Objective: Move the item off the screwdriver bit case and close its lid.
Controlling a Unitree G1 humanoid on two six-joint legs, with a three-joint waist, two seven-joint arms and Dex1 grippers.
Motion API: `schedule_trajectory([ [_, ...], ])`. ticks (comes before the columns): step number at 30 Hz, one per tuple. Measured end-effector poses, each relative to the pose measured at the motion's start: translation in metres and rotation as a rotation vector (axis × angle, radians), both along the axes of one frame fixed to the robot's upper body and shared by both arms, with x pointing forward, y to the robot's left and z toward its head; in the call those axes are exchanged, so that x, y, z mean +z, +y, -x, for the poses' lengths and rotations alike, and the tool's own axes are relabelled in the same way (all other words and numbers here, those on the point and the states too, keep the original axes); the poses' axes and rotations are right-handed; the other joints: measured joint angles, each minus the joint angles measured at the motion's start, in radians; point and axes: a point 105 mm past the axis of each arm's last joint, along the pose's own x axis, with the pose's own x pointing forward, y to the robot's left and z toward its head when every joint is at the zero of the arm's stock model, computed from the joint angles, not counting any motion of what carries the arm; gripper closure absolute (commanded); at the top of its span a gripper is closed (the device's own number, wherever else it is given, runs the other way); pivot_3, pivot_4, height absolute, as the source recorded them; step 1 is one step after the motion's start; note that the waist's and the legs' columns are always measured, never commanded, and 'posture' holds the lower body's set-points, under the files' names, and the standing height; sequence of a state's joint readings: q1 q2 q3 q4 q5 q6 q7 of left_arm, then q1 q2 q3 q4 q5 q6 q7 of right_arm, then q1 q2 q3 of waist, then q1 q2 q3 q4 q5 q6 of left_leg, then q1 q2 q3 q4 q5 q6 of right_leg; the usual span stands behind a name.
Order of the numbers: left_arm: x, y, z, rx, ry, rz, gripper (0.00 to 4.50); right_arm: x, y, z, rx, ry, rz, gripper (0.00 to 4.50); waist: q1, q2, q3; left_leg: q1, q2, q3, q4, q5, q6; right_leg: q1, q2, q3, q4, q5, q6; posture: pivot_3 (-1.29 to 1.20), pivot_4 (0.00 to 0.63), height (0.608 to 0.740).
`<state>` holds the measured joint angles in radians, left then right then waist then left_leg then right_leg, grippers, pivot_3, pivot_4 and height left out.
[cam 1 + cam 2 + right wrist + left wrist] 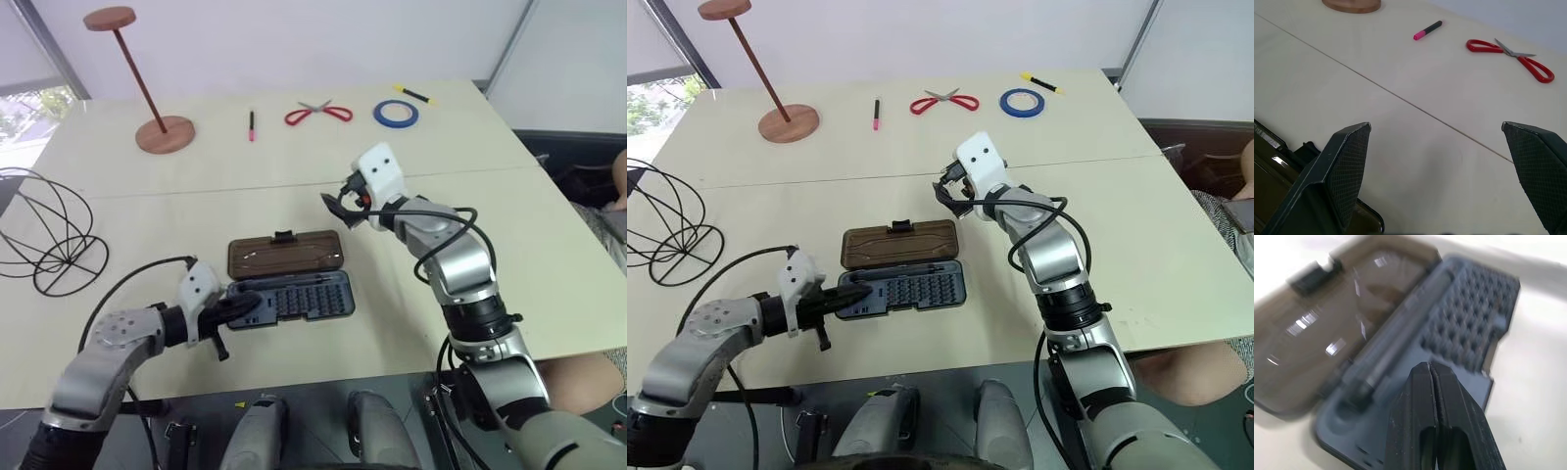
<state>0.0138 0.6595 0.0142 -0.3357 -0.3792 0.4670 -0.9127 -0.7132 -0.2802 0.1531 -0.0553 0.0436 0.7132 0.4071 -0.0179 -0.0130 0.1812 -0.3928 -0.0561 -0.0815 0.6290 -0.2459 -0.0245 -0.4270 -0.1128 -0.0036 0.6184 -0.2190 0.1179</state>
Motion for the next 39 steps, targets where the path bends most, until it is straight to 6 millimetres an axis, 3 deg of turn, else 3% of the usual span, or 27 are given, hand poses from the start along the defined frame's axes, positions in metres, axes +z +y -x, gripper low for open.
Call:
schedule_trajectory([
  [7,-0.004,0.002,-0.006,-0.043,-0.049,-0.009,4.48,-0.006,-0.003,0.003,0.047,0.047,0.026,0.0,0.001,0.0,0.0,0.001,0.0,0.0,0.0,0.0,0.0,0.001,0.0,0.0,0.0,0.0,0.0,0.0,0.15,0.74],
  [15,-0.008,0.003,-0.013,-0.038,-0.083,-0.012,4.48,-0.031,0.0,0.009,0.29,0.266,0.189,0.0,0.0,0.001,0.0,0.002,0.0,0.0,0.001,0.0,0.0,0.002,0.0,0.0,0.0,0.0,0.0,0.0,0.15,0.74],
  [26,-0.012,0.002,-0.016,-0.026,-0.128,-0.008,4.48,-0.045,0.013,-0.02,0.465,0.397,0.314,0.0,-0.001,0.002,-0.001,0.002,0.0,0.0,0.0,0.0,0.0,0.002,0.0,0.0,0.001,0.0,0.0,0.0,0.15,0.74],
  [34,-0.015,0.005,-0.011,0.013,-0.143,-0.002,4.48,-0.071,0.013,-0.03,0.452,0.427,0.37,0.0,-0.007,0.005,-0.003,0.003,0.0,0.0,-0.001,0.0,0.0,0.001,0.0,0.0,0.002,0.0,0.0,0.0,0.15,0.74],
  [37,-0.016,0.007,-0.009,0.029,-0.146,-0.001,4.48,-0.071,0.016,-0.032,0.458,0.415,0.368,0.0,-0.019,0.008,-0.004,0.003,0.0,0.0,-0.002,0.0,0.0,0.001,0.0,0.0,0.002,0.0,0.0,0.0,0.15,0.74],
  [39,-0.017,0.008,-0.008,0.033,-0.144,-0.002,4.5,-0.072,0.016,-0.033,0.453,0.414,0.373,0.57,-0.024,0.009,-0.005,0.003,0.0,0.0,-0.002,0.0,0.0,0.001,0.0,0.0,0.002,0.0,0.0,0.0,0.15,0.74],
])
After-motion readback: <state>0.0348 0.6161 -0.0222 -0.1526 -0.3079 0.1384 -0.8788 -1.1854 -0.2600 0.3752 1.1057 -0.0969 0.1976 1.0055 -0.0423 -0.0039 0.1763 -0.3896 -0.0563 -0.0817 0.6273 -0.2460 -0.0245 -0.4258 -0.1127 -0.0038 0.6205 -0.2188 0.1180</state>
